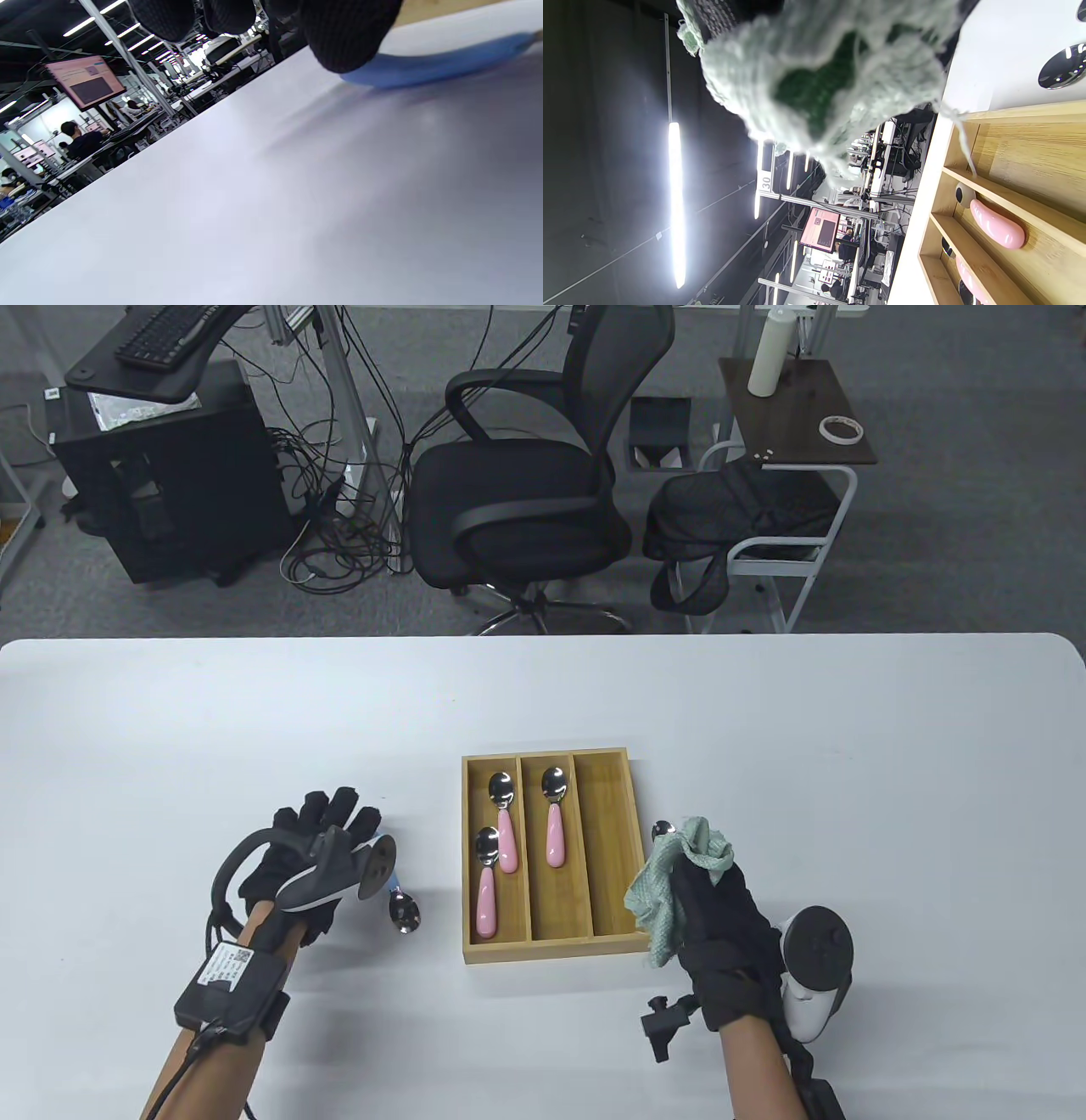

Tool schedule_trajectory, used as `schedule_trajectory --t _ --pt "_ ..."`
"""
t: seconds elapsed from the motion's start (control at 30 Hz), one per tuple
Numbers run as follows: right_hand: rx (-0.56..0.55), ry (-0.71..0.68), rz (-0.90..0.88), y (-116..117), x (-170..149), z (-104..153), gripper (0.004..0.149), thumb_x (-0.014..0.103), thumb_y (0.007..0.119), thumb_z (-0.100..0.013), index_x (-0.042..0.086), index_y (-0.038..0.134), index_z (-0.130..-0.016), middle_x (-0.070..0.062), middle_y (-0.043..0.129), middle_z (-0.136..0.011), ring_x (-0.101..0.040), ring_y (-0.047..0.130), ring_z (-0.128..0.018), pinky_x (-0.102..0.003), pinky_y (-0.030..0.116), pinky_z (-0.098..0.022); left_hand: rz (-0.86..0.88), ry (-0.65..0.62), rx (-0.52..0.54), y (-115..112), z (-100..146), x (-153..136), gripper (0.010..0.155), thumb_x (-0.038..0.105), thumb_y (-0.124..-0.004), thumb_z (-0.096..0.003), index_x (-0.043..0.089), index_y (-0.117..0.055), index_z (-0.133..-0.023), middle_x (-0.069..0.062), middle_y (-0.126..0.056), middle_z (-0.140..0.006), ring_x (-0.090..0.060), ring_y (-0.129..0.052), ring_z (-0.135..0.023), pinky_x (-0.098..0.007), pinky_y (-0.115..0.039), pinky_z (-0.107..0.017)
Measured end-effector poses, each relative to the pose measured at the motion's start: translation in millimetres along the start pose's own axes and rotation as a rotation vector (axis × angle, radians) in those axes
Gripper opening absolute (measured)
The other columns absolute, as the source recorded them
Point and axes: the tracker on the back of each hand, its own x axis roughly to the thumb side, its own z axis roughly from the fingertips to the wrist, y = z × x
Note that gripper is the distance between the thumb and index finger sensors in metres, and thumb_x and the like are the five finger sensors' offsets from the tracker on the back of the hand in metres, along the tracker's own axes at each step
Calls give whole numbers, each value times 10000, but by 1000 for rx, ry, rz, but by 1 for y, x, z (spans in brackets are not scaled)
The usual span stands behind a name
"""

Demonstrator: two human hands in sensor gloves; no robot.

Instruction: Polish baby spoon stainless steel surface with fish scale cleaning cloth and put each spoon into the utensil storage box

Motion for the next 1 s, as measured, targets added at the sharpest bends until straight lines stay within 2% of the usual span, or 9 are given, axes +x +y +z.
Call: schedule_trajectory --t 0.17,0.3,0.47,0.57,0.7,0.8,0.87,0.93,1.0 --pt "-3 -13 8 -1 0 0 431 434 635 -662 182 581 -1008 2 821 -851 -166 986 -588 -295 923 -448 -126 -103 9 -6 -11 18 694 424 -844 -527 461 -457 -1102 122 -387 -1228 -252 -489 -1165 -582 -593 -810" --pt "-1 -19 25 -1 0 -1 433 435 637 -661 182 582 -1008 4 821 -851 -165 986 -587 -295 923 -447 -61 -108 -11 -6 -15 14 580 446 -834 -505 478 -609 -1038 216 -639 -1147 -183 -624 -1137 -571 -620 -804" --pt "4 -11 31 -1 -2 -1 432 435 636 -662 182 583 -1008 2 821 -851 -168 986 -587 -295 923 -447 12 -104 -33 -12 -9 8 520 484 -779 -498 415 -687 -1005 175 -808 -1025 -156 -816 -1016 -550 -677 -772" --pt "6 -12 31 0 -2 -1 433 436 637 -661 182 583 -1008 3 822 -850 -169 985 -587 -296 922 -447 48 -100 -48 -16 -3 9 500 454 -724 -539 364 -678 -1028 108 -810 -1019 -190 -874 -951 -530 -720 -746" --pt "21 3 22 1 -3 -1 437 439 635 -661 179 584 -1009 0 823 -852 -170 987 -590 -298 924 -448 161 -92 -123 -17 5 2 533 424 -633 -581 237 -648 -1079 16 -815 -1005 -249 -890 -900 -559 -726 -715" --pt "47 18 7 4 -4 -1 447 443 632 -660 172 586 -1011 -10 826 -859 -185 992 -601 -309 926 -454 440 -80 -106 -5 18 -18 550 409 -604 -601 160 -613 -1091 -48 -781 -1007 -295 -880 -881 -582 -725 -696" --pt "70 27 -5 6 -4 -2 455 445 631 -660 165 586 -1015 -22 828 -871 -199 997 -619 -320 931 -465 725 -95 -44 8 31 -31 554 420 -591 -614 119 -609 -1079 -74 -777 -985 -309 -887 -849 -591 -728 -676" --pt "99 40 -32 10 -5 -1 463 449 630 -658 162 586 -1018 -34 829 -881 -210 998 -631 -328 931 -474 999 -154 38 21 45 -34 558 424 -586 -625 86 -618 -1068 -96 -794 -948 -311 -910 -797 -591 -741 -650" --pt "127 51 -71 13 -6 0 473 457 627 -657 159 583 -1022 -43 826 -892 -221 997 -644 -336 931 -481 1175 -239 116 36 58 -26 569 437 -578 -629 67 -625 -1058 -87 -821 -904 -286 -941 -735 -574 -768 -622"
